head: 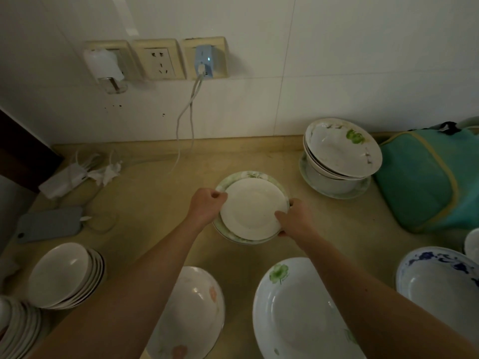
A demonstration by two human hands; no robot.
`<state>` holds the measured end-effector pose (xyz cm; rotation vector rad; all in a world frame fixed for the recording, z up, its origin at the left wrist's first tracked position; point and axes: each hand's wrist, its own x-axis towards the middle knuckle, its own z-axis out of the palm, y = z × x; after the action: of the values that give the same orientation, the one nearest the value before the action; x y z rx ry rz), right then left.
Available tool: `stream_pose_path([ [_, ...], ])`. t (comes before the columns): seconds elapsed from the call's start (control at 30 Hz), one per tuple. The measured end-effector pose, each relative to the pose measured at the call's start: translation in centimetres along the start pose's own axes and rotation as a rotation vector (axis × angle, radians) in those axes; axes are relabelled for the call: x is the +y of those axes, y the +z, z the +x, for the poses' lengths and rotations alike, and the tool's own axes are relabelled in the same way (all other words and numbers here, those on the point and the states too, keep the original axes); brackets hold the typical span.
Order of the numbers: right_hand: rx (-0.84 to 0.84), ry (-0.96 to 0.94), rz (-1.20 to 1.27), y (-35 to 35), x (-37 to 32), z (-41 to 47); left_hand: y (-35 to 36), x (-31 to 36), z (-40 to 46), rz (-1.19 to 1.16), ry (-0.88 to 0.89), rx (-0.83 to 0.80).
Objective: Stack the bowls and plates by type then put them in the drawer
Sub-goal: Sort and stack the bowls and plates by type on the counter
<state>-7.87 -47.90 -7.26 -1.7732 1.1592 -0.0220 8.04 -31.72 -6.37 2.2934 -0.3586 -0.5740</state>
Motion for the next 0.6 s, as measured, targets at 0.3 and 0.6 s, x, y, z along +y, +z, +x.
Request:
stream_pose_path([
  [0.3, -0.079, 0.122, 0.337, -1.3, 1.1, -0.5, -3.4, 2.0, -0.6, -0.207, 0.002, 0.108],
  [0.6, -0.15, 0.124, 0.391, -1.4, 1.7, -0.6, -10.0, -6.3, -1.8, -0.825, -0.485, 0.157],
])
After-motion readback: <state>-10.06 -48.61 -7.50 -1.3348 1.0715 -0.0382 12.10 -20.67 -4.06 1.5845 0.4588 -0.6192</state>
